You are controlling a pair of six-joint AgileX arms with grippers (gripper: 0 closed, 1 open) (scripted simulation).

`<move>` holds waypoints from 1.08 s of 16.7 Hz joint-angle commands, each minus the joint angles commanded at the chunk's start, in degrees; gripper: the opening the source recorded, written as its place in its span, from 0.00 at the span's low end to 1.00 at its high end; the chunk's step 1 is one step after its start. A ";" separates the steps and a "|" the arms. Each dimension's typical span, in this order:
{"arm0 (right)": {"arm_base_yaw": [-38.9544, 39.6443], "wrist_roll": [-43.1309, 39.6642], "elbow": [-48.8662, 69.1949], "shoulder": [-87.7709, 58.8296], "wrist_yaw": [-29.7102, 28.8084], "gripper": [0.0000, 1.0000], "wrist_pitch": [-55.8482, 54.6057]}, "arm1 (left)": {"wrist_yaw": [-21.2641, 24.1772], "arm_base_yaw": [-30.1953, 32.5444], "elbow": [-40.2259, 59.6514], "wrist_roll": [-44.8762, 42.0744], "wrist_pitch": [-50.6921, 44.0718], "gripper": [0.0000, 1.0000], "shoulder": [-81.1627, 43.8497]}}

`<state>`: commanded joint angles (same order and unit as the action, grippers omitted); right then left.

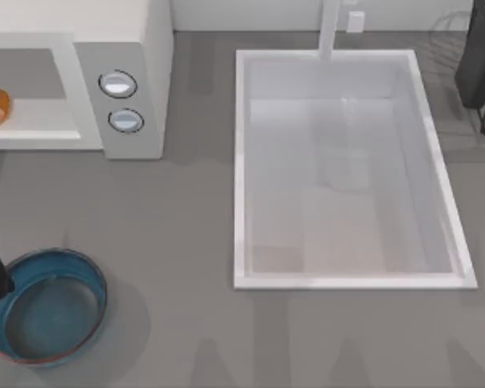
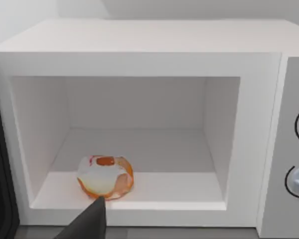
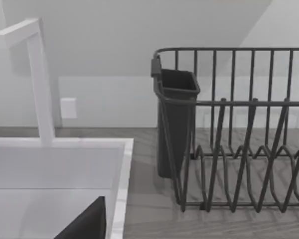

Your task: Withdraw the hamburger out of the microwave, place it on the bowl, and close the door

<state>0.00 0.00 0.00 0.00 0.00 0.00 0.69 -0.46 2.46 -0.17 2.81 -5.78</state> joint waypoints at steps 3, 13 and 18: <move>0.00 0.00 0.00 0.00 0.00 1.00 0.00 | 1.18 -0.91 4.48 -0.37 5.37 1.00 -10.42; 0.00 0.00 0.00 0.00 0.00 1.00 0.00 | 7.31 -5.81 28.76 -2.29 33.90 1.00 -68.70; 0.00 0.00 0.00 0.00 0.00 1.00 0.00 | 10.30 -8.71 40.85 -3.72 47.30 1.00 -99.94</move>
<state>0.00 0.00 0.00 0.00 0.00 0.00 10.99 -9.16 43.32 -3.89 50.12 -105.72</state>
